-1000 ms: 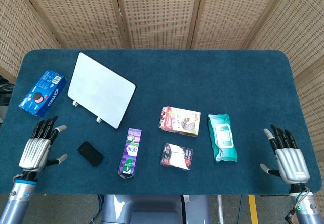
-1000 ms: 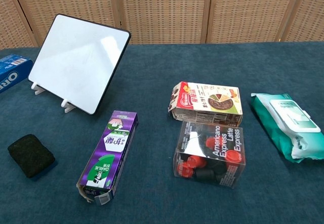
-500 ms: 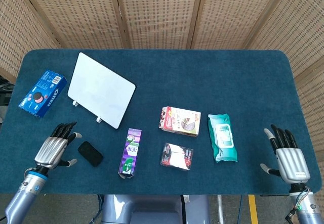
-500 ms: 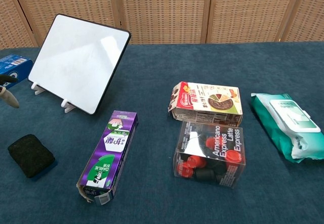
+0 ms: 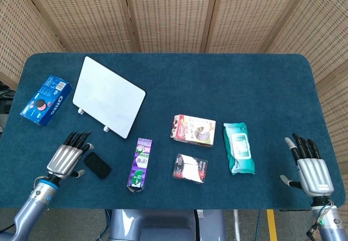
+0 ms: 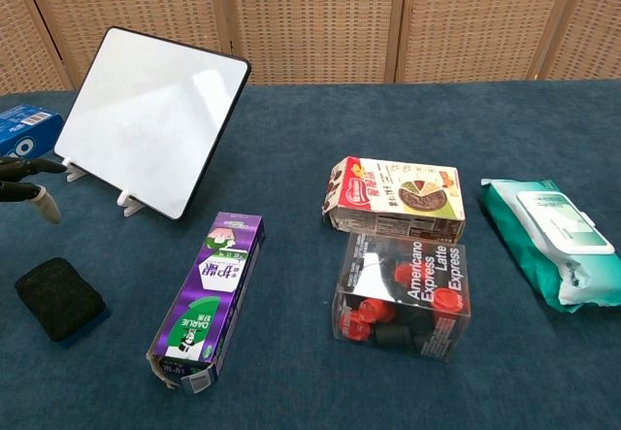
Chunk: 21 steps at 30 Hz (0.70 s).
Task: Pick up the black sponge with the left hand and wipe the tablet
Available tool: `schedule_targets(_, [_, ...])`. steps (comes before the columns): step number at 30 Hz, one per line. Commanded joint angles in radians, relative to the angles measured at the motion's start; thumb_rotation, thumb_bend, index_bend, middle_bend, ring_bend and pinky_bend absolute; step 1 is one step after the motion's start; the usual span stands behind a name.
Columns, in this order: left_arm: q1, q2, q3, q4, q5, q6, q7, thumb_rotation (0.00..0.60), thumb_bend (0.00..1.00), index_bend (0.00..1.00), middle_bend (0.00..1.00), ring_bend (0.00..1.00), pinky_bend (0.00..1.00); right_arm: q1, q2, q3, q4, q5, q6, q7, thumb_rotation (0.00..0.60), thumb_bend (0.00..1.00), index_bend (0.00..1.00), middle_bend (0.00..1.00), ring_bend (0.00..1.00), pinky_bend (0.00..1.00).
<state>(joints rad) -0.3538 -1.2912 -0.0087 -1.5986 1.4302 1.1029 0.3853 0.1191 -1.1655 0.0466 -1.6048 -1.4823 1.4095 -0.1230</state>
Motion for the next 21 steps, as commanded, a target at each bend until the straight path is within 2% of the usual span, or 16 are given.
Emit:
schedule_targets(1, [0.002, -0.034, 0.006, 0.043, 0.027, 0.031, 0.011, 0.600, 0.16, 0.30, 0.00, 0.00, 0.00, 0.000, -0.001, 0.001, 0.001, 0.000, 0.001, -0.001, 0.600, 0.04, 0.03, 0.00, 0.00, 0.00])
schedule_targets(10, [0.022, -0.127, 0.031, 0.171, 0.100, 0.103, -0.079, 0.600, 0.16, 0.30, 0.00, 0.00, 0.00, 0.001, -0.009, 0.001, 0.004, 0.002, -0.001, -0.011, 0.600, 0.05, 0.02, 0.00, 0.00, 0.00])
schedule_targets(21, [0.022, -0.202, 0.043, 0.275, 0.105, 0.095, -0.120, 0.600, 0.16, 0.31, 0.00, 0.00, 0.00, 0.000, -0.014, 0.003, 0.007, 0.003, 0.005, -0.011, 0.600, 0.05, 0.02, 0.00, 0.00, 0.00])
